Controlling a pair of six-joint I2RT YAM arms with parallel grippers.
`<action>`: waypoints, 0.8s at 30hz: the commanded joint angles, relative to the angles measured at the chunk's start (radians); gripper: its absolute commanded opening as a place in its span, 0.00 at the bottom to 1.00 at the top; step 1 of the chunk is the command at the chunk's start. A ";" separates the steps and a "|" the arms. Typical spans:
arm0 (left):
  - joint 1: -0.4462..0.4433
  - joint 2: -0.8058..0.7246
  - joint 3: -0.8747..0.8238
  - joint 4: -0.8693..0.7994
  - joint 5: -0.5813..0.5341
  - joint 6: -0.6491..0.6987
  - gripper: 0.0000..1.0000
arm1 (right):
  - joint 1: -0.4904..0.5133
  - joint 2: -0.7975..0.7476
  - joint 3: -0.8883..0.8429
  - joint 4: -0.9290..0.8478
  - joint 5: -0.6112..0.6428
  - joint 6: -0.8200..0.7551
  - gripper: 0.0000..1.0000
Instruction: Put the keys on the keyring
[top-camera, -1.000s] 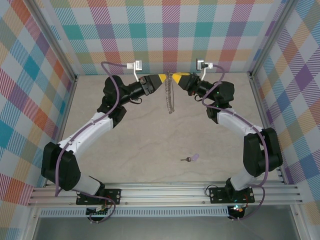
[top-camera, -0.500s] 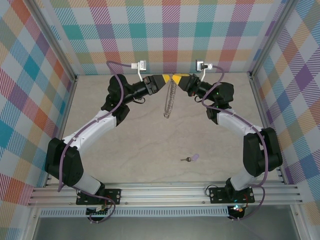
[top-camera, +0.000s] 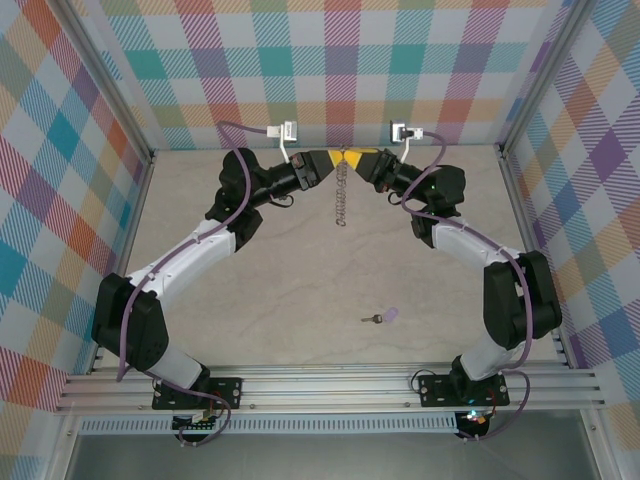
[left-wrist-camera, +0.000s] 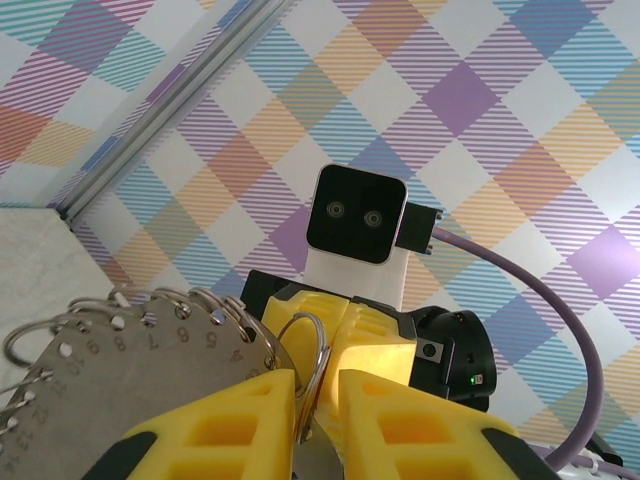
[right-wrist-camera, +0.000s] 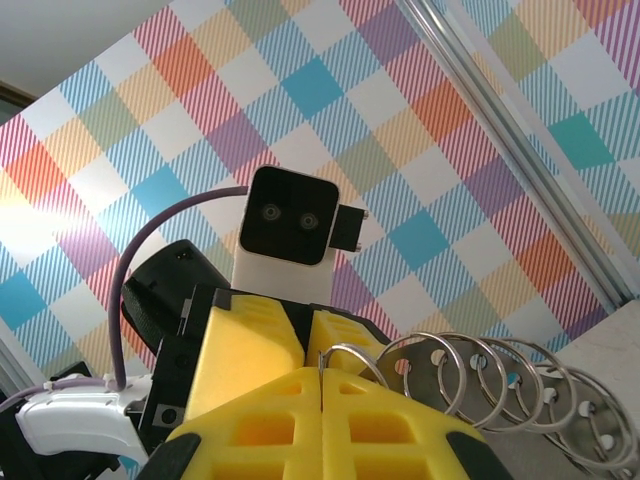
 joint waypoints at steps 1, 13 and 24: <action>-0.014 -0.001 0.033 0.054 0.024 0.010 0.17 | -0.002 -0.003 0.000 0.053 -0.004 0.003 0.00; -0.013 -0.010 0.060 -0.028 0.041 0.082 0.00 | -0.009 -0.032 0.014 -0.055 -0.013 -0.029 0.31; -0.014 -0.023 0.232 -0.504 0.177 0.507 0.00 | -0.086 -0.252 0.048 -0.718 -0.051 -0.322 0.52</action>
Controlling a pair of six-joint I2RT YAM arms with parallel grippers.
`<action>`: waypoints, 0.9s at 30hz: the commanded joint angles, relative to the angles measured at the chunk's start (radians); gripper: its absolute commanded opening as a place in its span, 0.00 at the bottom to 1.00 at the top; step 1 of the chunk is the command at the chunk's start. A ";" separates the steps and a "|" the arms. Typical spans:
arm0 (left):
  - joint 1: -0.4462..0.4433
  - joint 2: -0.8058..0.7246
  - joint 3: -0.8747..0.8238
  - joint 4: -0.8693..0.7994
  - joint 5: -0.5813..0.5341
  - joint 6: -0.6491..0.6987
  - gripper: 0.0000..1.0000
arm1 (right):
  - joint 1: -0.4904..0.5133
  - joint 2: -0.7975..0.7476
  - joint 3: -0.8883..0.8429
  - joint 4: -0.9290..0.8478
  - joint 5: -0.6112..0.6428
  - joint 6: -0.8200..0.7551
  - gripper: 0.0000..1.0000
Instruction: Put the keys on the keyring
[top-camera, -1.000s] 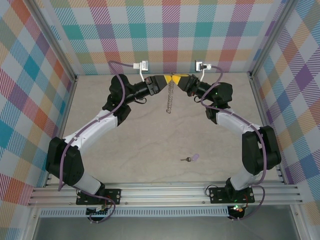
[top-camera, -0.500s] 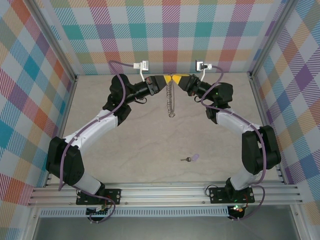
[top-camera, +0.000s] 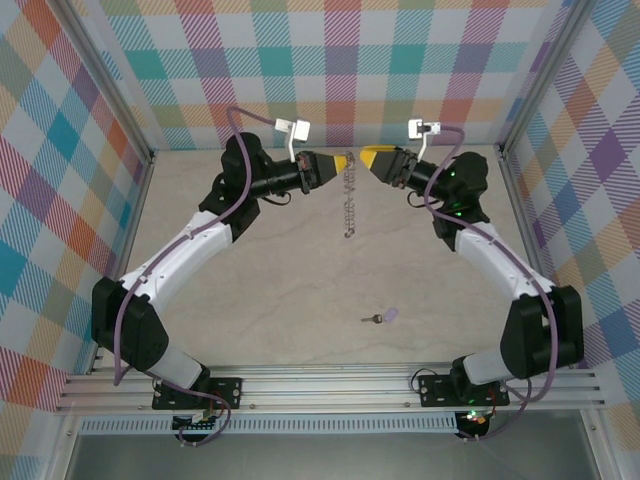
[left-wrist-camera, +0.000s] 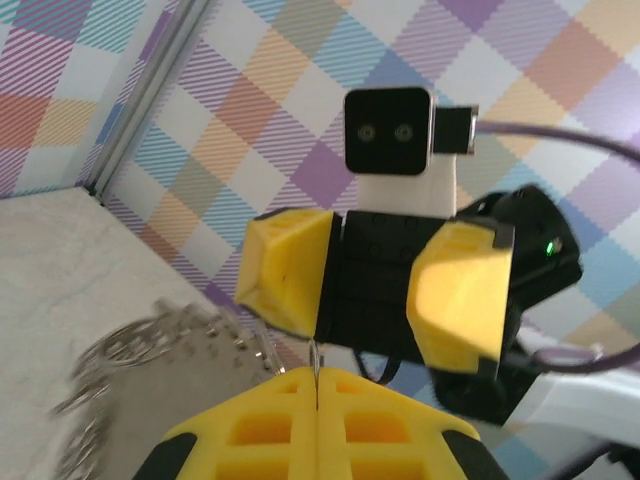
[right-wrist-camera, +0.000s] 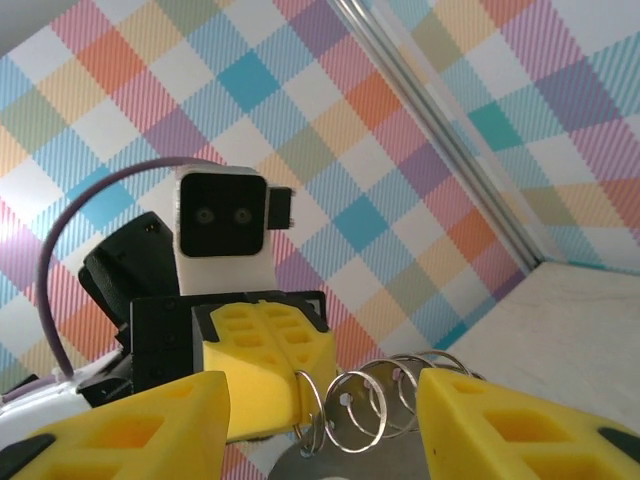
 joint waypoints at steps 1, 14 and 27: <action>-0.013 -0.021 0.089 -0.192 0.082 0.211 0.00 | -0.009 -0.045 0.043 -0.255 -0.046 -0.139 0.51; -0.013 0.060 0.316 -0.614 0.198 0.513 0.00 | -0.010 -0.130 0.083 -0.490 -0.199 -0.275 0.38; -0.013 0.094 0.349 -0.667 0.240 0.548 0.00 | -0.002 -0.128 0.087 -0.449 -0.221 -0.224 0.34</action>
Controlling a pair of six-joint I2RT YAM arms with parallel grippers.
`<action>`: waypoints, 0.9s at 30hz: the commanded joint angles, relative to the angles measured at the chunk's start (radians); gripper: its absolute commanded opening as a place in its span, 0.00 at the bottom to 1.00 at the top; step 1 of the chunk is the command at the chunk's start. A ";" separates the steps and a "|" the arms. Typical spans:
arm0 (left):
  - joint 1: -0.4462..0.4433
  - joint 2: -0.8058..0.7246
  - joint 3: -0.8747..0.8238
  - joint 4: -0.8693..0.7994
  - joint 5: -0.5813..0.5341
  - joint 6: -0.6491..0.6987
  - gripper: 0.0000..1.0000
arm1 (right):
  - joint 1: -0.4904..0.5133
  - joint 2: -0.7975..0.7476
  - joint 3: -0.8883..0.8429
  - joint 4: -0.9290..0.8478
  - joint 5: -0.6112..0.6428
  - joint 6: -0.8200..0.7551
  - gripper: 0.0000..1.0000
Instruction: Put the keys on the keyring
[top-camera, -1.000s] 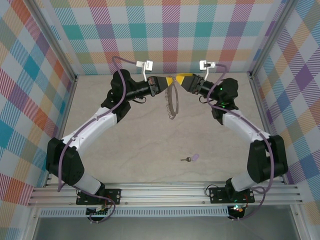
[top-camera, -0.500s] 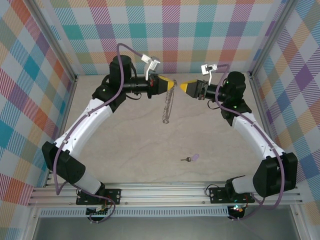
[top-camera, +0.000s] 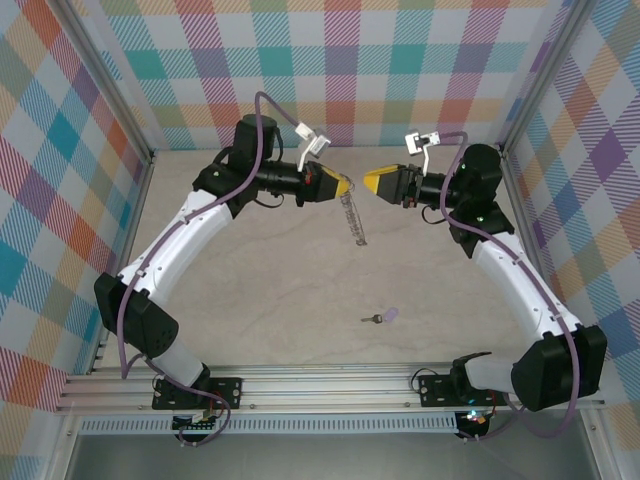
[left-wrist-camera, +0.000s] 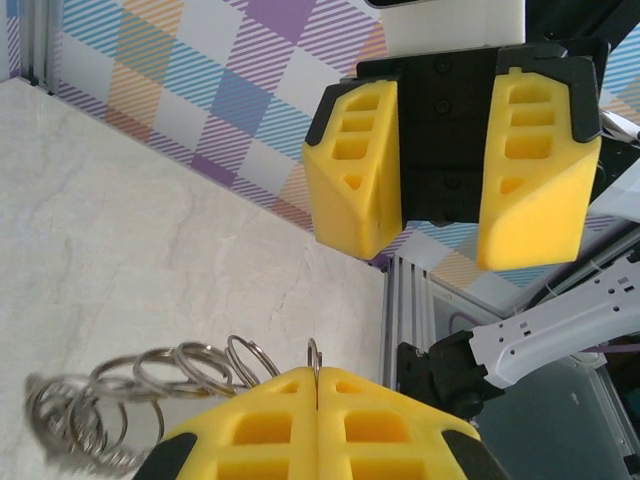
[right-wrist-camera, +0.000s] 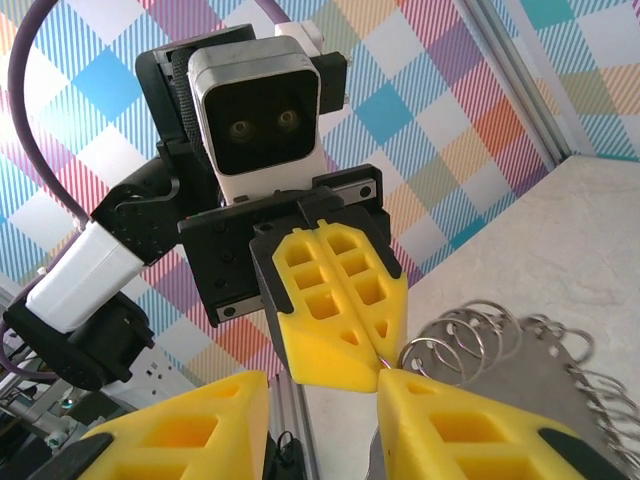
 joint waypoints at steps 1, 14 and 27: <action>-0.013 0.007 0.049 0.002 0.052 0.027 0.00 | 0.010 0.022 0.032 0.029 -0.028 0.007 0.34; -0.021 0.025 0.080 -0.026 0.078 0.044 0.00 | 0.034 0.070 0.048 0.031 -0.030 -0.008 0.33; -0.023 0.037 0.101 -0.039 0.079 0.054 0.00 | 0.040 0.063 0.026 0.019 -0.053 -0.023 0.24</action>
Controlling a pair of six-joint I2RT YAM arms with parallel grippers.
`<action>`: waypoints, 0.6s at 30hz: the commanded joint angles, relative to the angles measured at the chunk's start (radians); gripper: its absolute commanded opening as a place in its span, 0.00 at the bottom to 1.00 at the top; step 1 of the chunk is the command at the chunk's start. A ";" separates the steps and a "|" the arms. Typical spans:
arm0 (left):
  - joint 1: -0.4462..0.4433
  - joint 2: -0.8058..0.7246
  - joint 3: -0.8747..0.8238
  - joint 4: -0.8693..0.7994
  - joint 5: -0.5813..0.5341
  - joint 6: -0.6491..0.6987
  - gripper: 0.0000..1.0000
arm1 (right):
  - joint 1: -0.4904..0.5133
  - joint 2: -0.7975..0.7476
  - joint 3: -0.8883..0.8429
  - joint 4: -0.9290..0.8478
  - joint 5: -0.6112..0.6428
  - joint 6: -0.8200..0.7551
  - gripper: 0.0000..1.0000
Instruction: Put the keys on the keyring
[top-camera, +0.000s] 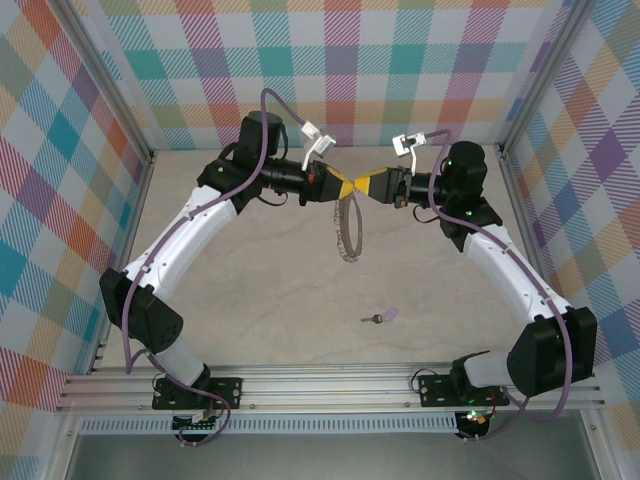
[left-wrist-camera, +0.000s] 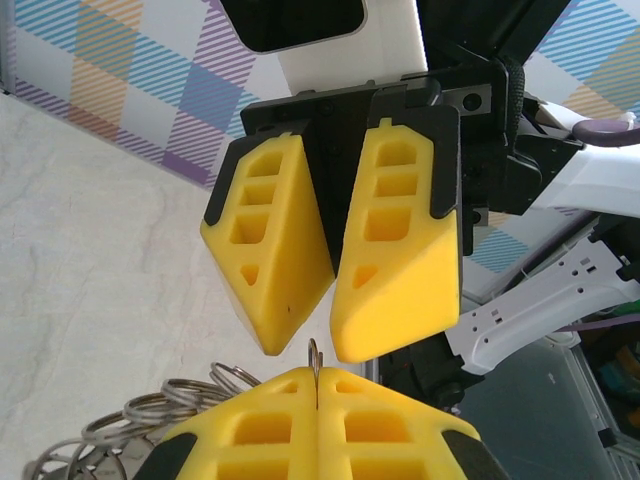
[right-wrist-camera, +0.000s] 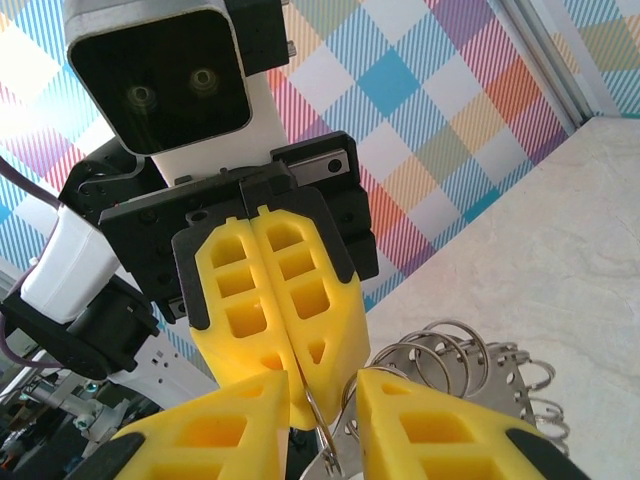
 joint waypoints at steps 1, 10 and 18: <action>-0.010 0.001 0.046 0.000 0.034 0.023 0.00 | 0.005 -0.013 0.008 0.013 -0.027 -0.028 0.23; -0.010 0.007 0.057 -0.006 0.030 0.026 0.00 | 0.005 -0.024 -0.010 0.003 -0.027 -0.036 0.13; -0.010 0.008 0.060 -0.008 0.025 0.028 0.00 | 0.005 -0.028 -0.021 0.012 -0.039 -0.037 0.00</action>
